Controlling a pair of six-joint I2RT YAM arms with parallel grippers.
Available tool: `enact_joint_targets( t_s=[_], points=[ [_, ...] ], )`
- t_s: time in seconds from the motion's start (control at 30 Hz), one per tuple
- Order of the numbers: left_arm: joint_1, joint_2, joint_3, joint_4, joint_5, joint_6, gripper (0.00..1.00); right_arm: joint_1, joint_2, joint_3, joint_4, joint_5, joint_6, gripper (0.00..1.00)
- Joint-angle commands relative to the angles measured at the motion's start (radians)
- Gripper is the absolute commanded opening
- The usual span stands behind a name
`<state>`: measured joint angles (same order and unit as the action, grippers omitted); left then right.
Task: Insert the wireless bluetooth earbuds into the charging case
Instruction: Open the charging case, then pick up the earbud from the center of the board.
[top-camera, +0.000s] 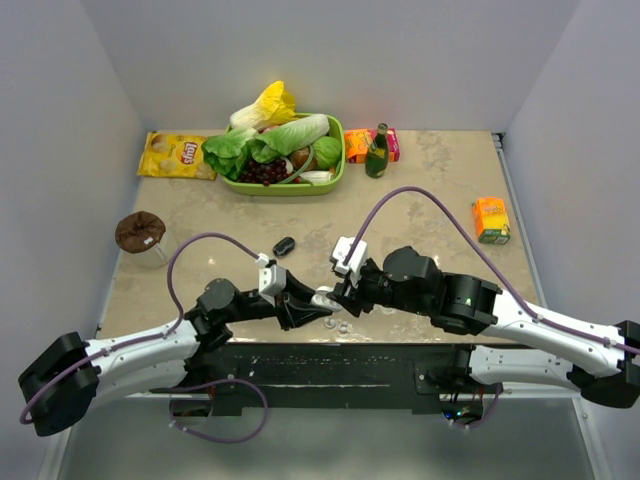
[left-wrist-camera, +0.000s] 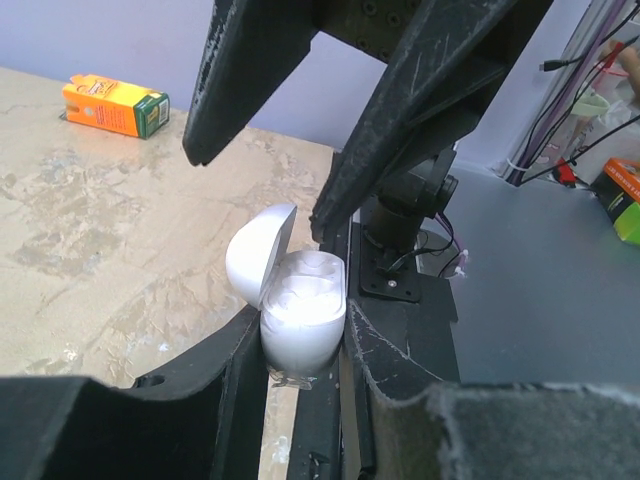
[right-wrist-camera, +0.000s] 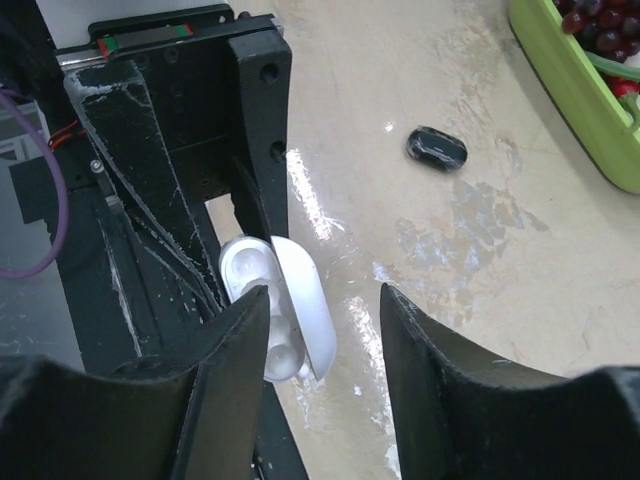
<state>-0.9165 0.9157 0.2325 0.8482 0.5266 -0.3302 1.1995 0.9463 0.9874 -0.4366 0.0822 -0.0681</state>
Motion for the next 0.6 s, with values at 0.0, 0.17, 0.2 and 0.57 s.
enact_joint_targets(
  t_s=[0.0,0.17,0.2,0.57],
  points=[
    [0.004,-0.026,-0.016,0.072,-0.022,0.002,0.00,0.002,-0.032,0.053,0.061,0.077,0.031,0.52],
    [0.004,-0.098,-0.071,0.101,-0.115,-0.004,0.00,0.000,-0.174,-0.042,0.169,0.345,0.140,0.73],
    [0.004,-0.139,-0.091,0.103,-0.131,-0.001,0.00,-0.003,-0.216,-0.061,0.189,0.394,0.160,0.75],
    [0.004,-0.376,-0.214,0.103,-0.292,-0.023,0.00,-0.032,-0.054,-0.266,0.171,0.358,0.456,0.63]
  ],
)
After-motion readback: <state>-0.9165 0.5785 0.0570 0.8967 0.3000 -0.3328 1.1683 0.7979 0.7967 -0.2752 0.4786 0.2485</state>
